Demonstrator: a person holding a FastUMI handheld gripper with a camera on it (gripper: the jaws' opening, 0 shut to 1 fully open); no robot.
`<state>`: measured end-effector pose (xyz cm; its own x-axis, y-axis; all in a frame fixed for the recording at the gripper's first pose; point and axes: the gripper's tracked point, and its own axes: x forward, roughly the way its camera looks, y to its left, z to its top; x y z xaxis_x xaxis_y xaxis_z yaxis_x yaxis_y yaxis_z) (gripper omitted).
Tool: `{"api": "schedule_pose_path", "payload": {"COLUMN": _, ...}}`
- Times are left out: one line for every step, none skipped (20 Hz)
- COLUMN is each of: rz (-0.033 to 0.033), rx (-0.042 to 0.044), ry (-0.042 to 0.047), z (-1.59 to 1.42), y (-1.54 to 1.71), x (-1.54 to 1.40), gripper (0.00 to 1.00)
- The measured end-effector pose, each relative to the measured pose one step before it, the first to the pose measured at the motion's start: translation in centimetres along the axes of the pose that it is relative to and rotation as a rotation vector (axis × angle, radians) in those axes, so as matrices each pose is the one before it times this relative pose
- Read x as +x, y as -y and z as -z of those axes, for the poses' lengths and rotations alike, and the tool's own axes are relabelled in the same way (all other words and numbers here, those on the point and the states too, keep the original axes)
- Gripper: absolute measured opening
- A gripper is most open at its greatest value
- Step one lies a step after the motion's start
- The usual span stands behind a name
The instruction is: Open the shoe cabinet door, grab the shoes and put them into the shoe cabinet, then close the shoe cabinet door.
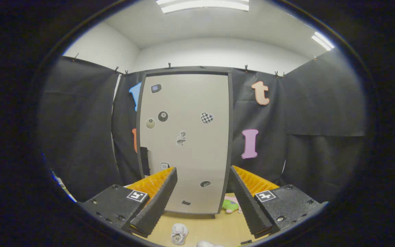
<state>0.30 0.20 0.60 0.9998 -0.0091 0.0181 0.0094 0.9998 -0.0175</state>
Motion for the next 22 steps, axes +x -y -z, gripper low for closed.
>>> {"api": "schedule_pose_path", "payload": {"rz": -0.00075, "rx": -0.00201, "ry": 0.00014, "z": 0.029, "y": -0.193, "x": 0.022, "gripper": 0.99}}
{"api": "schedule_pose_path", "payload": {"rz": 0.00207, "rx": -0.00182, "ry": -0.00301, "z": -0.018, "y": 0.002, "x": 0.071, "gripper": 0.99}}
{"api": "schedule_pose_path", "payload": {"rz": -0.00017, "rx": -0.00060, "ry": 0.00181, "z": 0.000, "y": -0.084, "x": 0.082, "gripper": 0.99}}
{"api": "schedule_pose_path", "payload": {"rz": 0.00209, "rx": -0.00262, "ry": -0.00255, "z": 0.044, "y": -0.061, "x": 0.109, "gripper": 0.99}}
{"api": "schedule_pose_path", "payload": {"rz": -0.00144, "rx": -0.00138, "ry": -0.00219, "z": 0.111, "y": -0.144, "x": 0.101, "gripper": 0.99}}
{"api": "schedule_pose_path", "payload": {"rz": -0.00025, "rx": -0.00085, "ry": -0.00296, "z": 0.025, "y": -0.148, "x": 0.193, "gripper": 0.99}}
{"api": "schedule_pose_path", "payload": {"rz": -0.00040, "rx": -0.00148, "ry": -0.00034, "z": 0.061, "y": -0.071, "x": 0.179, "gripper": 0.99}}
{"api": "schedule_pose_path", "payload": {"rz": 0.00300, "rx": -0.00189, "ry": -0.00262, "z": 0.082, "y": -0.114, "x": 0.318, "gripper": 0.99}}
{"api": "schedule_pose_path", "payload": {"rz": -0.00147, "rx": -0.00013, "ry": -0.00326, "z": 0.126, "y": -0.366, "x": 0.409, "gripper": 0.99}}
{"api": "schedule_pose_path", "payload": {"rz": -0.00030, "rx": 0.00329, "ry": -0.00053, "z": 0.125, "y": -0.279, "x": 0.517, "gripper": 0.99}}
{"api": "schedule_pose_path", "payload": {"rz": -0.00129, "rx": 0.00010, "ry": -0.00116, "z": 0.152, "y": -0.381, "x": 0.529, "gripper": 0.99}}
{"api": "schedule_pose_path", "payload": {"rz": -0.00030, "rx": -0.00249, "ry": -0.00461, "z": 0.191, "y": -0.509, "x": 0.627, "gripper": 0.99}}
{"api": "schedule_pose_path", "payload": {"rz": -0.00106, "rx": -0.00263, "ry": 0.00085, "z": 0.190, "y": -0.478, "x": 0.725, "gripper": 0.99}}
{"api": "schedule_pose_path", "payload": {"rz": -0.00252, "rx": -0.00312, "ry": -0.00464, "z": 0.258, "y": -0.738, "x": 0.869, "gripper": 0.99}}
{"api": "schedule_pose_path", "payload": {"rz": -0.00159, "rx": 0.00001, "ry": 0.00029, "z": 0.234, "y": -0.923, "x": 0.987, "gripper": 0.99}}
{"api": "schedule_pose_path", "payload": {"rz": -0.00150, "rx": -0.00061, "ry": -0.00119, "z": 0.353, "y": -0.984, "x": 1.088, "gripper": 0.99}}
{"api": "schedule_pose_path", "payload": {"rz": -0.00957, "rx": 0.00370, "ry": -0.00386, "z": 0.520, "y": -1.087, "x": 1.160, "gripper": 0.99}}
{"api": "schedule_pose_path", "payload": {"rz": -0.00735, "rx": 0.00489, "ry": 0.00350, "z": 0.259, "y": -1.335, "x": 1.294, "gripper": 0.99}}
{"api": "schedule_pose_path", "payload": {"rz": -0.00737, "rx": -0.00325, "ry": -0.00477, "z": 0.593, "y": -1.456, "x": 1.246, "gripper": 0.99}}
{"api": "schedule_pose_path", "payload": {"rz": -0.01317, "rx": -0.00138, "ry": -0.00002, "z": 0.353, "y": -1.626, "x": 1.415, "gripper": 0.99}}
{"api": "schedule_pose_path", "payload": {"rz": -0.01403, "rx": 0.00206, "ry": 0.00195, "z": 0.467, "y": -1.582, "x": 1.196, "gripper": 0.99}}
{"api": "schedule_pose_path", "payload": {"rz": -0.01215, "rx": 0.00223, "ry": -0.00012, "z": 0.299, "y": -1.560, "x": 1.460, "gripper": 0.99}}
